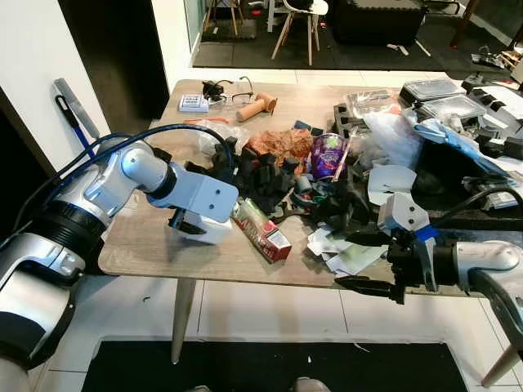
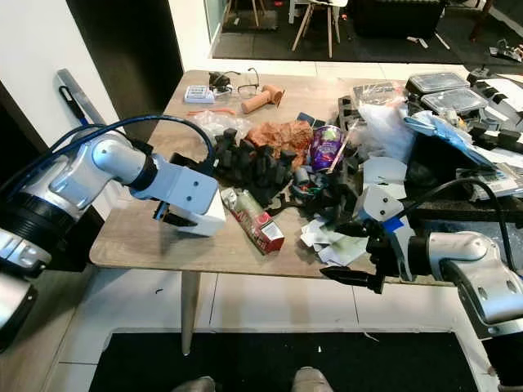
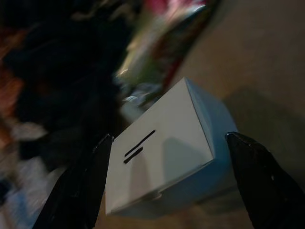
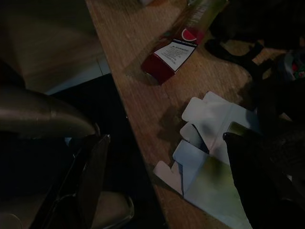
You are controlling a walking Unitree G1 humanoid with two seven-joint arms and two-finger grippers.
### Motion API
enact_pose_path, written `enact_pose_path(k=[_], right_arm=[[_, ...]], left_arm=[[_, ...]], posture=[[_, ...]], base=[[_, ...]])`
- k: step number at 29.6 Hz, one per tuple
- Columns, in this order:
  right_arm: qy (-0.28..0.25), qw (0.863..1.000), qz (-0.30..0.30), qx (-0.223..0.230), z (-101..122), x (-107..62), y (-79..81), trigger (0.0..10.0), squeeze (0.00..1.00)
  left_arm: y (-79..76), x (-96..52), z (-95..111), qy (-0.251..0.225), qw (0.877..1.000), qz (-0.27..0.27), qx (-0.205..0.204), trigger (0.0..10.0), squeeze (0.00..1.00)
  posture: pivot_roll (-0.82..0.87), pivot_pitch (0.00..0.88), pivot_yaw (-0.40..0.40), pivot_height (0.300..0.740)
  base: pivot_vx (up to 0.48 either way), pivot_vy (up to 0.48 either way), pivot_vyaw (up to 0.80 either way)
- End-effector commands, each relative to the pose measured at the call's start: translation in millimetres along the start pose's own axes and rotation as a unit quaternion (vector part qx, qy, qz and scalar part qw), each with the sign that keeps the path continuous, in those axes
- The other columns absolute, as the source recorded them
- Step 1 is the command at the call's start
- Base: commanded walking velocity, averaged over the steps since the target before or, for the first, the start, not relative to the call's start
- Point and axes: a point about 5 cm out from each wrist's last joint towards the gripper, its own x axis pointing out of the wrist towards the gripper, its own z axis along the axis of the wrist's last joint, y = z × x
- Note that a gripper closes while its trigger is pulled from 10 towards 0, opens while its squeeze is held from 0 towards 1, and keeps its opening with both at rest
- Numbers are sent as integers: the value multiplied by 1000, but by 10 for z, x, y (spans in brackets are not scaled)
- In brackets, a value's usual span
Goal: Picking trash to rubbish bin
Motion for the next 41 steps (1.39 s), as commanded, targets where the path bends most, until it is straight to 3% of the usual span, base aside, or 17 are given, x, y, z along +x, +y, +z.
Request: enact_pose_path(k=[1,9,14,18,20,22,30,36,41], right_arm=[[-6,1000,-9,-5,32,-33,-32,10000,0],[-7,1000,-14,-5,41,-43,-38,10000,0],[-8,1000,-15,-3,38,-43,-38,10000,0],[-9,1000,-16,-2,40,-43,-40,10000,0],[-11,1000,-18,-2,42,-40,-42,10000,0],[-12,1000,-19,-2,44,-40,-44,10000,0],[-13,1000,-18,-3,48,-37,-43,10000,0],[-13,1000,-14,-2,52,-39,-23,10000,0],[-12,1000,-12,-1,49,-47,-9,10000,0]], left_arm=[[74,6,39,2,1000,19,11,10000,0],[55,18,-26,17,1000,11,3,10000,0],[23,-86,27,-24,1000,-13,0,10000,0],[128,-189,41,-37,999,17,0,10000,0],[241,-255,-100,3,997,72,-7,10000,0],[270,-267,-157,22,996,91,-6,10000,0],[287,-162,-185,28,992,122,-9,10000,0],[215,15,-267,62,990,123,0,10000,0],[195,84,-275,44,992,119,-16,10000,0]], posture=[[-90,0,30,740],[-93,0,35,740],[-91,0,34,740],[-91,0,34,740],[-92,0,37,740],[-92,0,37,740],[-93,0,37,740],[-102,0,40,740],[-102,0,40,740]], base=[[0,0,0],[0,0,0],[0,0,0],[0,0,0],[0,0,0],[0,0,0],[0,0,0],[0,0,0],[0,0,0]])
